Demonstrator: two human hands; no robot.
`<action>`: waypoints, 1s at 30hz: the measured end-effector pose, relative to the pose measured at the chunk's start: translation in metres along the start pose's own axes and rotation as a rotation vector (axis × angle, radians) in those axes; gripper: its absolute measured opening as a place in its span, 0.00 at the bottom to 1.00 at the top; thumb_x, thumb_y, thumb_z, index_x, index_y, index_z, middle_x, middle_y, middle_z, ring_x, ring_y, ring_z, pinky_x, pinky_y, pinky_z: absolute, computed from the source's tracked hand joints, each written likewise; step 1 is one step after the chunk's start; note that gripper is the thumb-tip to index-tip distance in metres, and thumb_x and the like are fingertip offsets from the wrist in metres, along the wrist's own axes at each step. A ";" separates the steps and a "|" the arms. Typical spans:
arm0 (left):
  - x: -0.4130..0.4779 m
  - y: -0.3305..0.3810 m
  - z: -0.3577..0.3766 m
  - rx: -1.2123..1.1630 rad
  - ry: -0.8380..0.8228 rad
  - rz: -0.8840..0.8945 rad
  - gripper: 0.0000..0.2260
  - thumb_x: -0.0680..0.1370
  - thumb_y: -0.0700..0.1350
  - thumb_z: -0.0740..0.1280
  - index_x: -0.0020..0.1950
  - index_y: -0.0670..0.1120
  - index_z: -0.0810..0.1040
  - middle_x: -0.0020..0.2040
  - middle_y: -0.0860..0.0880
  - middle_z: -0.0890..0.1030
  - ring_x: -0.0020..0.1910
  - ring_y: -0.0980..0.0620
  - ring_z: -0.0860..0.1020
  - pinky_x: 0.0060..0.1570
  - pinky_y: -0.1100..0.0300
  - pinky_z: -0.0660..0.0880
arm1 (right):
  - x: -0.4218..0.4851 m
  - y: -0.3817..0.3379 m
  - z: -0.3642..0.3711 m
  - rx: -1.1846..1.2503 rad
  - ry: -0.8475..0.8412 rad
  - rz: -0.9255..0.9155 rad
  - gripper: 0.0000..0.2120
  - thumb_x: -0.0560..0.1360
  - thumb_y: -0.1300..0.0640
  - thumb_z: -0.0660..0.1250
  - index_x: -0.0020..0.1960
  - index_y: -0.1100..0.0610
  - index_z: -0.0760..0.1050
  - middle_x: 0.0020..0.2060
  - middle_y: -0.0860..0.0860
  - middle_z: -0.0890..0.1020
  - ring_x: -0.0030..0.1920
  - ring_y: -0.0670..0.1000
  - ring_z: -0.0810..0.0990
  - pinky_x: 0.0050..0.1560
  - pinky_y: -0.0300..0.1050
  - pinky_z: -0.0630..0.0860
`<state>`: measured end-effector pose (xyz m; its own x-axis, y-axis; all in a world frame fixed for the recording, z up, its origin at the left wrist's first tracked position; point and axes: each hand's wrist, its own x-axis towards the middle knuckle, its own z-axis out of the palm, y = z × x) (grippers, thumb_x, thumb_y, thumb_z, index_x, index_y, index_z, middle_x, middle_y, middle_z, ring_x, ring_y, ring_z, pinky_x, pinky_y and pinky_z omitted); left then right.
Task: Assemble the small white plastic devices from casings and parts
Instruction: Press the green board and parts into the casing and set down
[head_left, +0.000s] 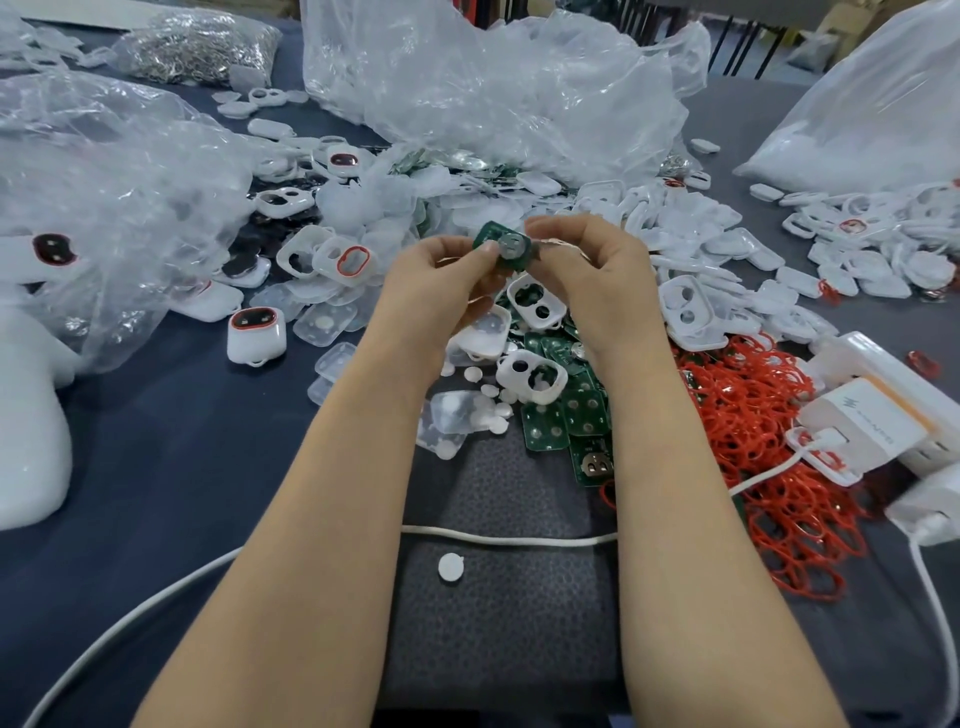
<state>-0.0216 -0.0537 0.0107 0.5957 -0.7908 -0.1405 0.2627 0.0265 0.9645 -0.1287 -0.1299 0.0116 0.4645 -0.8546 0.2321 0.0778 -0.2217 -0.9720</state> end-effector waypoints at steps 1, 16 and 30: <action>0.000 -0.001 0.000 -0.049 0.005 -0.001 0.05 0.78 0.40 0.67 0.43 0.46 0.75 0.35 0.51 0.82 0.31 0.60 0.79 0.34 0.66 0.76 | 0.000 0.001 -0.001 0.053 0.020 0.048 0.09 0.77 0.68 0.63 0.45 0.56 0.79 0.45 0.53 0.82 0.43 0.45 0.83 0.48 0.39 0.80; 0.003 -0.007 0.002 -0.140 -0.132 0.074 0.08 0.81 0.42 0.62 0.44 0.44 0.78 0.33 0.52 0.82 0.31 0.58 0.79 0.39 0.65 0.78 | 0.000 0.004 -0.007 0.254 -0.111 0.181 0.09 0.78 0.66 0.62 0.42 0.58 0.76 0.32 0.49 0.79 0.31 0.43 0.76 0.38 0.34 0.75; -0.001 -0.010 0.007 -0.183 -0.067 0.080 0.10 0.81 0.42 0.62 0.43 0.42 0.79 0.29 0.50 0.79 0.28 0.58 0.76 0.33 0.68 0.75 | -0.004 0.007 0.020 0.546 -0.107 0.305 0.10 0.79 0.68 0.59 0.43 0.61 0.76 0.29 0.50 0.81 0.29 0.43 0.78 0.33 0.34 0.76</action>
<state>-0.0302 -0.0568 0.0023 0.5701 -0.8204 -0.0439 0.3534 0.1966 0.9146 -0.1128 -0.1185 0.0033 0.6199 -0.7839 -0.0354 0.3539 0.3195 -0.8790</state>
